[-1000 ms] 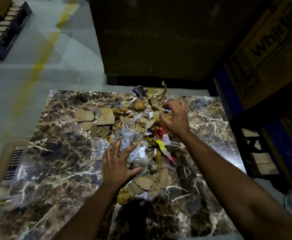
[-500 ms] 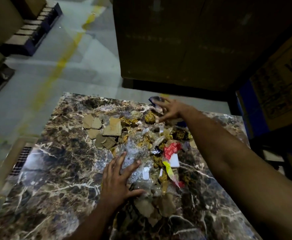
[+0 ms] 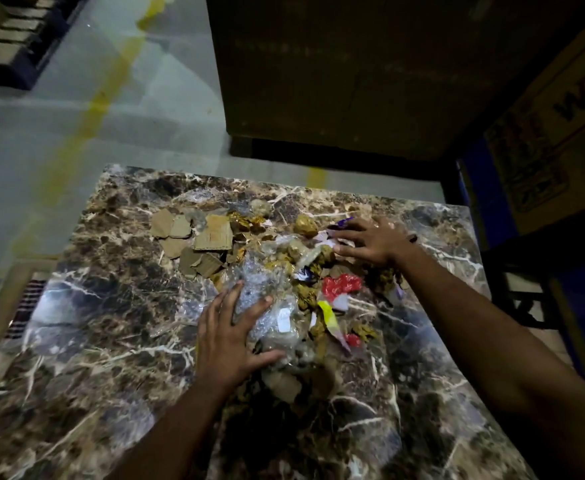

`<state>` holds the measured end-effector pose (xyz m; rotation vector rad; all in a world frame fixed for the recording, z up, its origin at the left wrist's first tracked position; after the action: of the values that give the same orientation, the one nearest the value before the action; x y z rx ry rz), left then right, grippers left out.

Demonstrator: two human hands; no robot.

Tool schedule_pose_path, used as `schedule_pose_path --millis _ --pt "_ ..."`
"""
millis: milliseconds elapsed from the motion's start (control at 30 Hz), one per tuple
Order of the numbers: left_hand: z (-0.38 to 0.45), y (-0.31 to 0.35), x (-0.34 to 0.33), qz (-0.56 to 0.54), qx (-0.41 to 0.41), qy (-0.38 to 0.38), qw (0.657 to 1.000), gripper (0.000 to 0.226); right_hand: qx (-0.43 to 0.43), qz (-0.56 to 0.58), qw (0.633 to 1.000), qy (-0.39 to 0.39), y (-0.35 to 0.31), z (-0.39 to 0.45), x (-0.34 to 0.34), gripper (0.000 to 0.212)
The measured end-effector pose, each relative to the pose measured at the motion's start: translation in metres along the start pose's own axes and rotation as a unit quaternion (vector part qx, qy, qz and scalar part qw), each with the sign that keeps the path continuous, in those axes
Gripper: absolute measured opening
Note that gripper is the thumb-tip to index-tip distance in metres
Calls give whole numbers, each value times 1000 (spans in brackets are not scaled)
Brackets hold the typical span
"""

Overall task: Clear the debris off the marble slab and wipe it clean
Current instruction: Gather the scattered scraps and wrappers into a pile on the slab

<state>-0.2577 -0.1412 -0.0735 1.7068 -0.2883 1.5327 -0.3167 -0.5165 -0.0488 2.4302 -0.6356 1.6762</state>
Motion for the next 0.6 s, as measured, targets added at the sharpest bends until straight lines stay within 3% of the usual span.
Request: schedule_pose_path --millis 167,333,400,433,533,600 --pt "-1 2 1 5 0 2 1000 107 -98 118 985 79 -5 -50 -43 73" --pt "-1 4 5 4 5 -8 1000 106 -187 263 927 190 -50 -82 -71 82" --pt "-1 4 6 3 1 -5 1000 106 -223 358 881 217 -73 -86 -75 79" --pt "-2 4 6 2 1 -3 1000 106 -235 434 841 223 -84 -88 -75 78" --pt "-2 5 7 2 2 -2 1000 106 -275 656 673 202 -111 -91 -70 76" --pt "-3 6 7 1 3 -1 1000 106 -274 692 638 197 -129 -95 -56 57"
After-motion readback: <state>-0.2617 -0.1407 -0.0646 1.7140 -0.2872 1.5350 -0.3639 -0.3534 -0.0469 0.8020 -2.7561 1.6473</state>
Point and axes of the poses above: each hand's wrist, its own z-axis towards the middle knuckle, its own x-axis out of the back of the hand, y = z × x, the point moved 1 cm from there along z, towards the middle knuckle, and after that the axes turned 10 degrees about y, right-handed, at the moved point
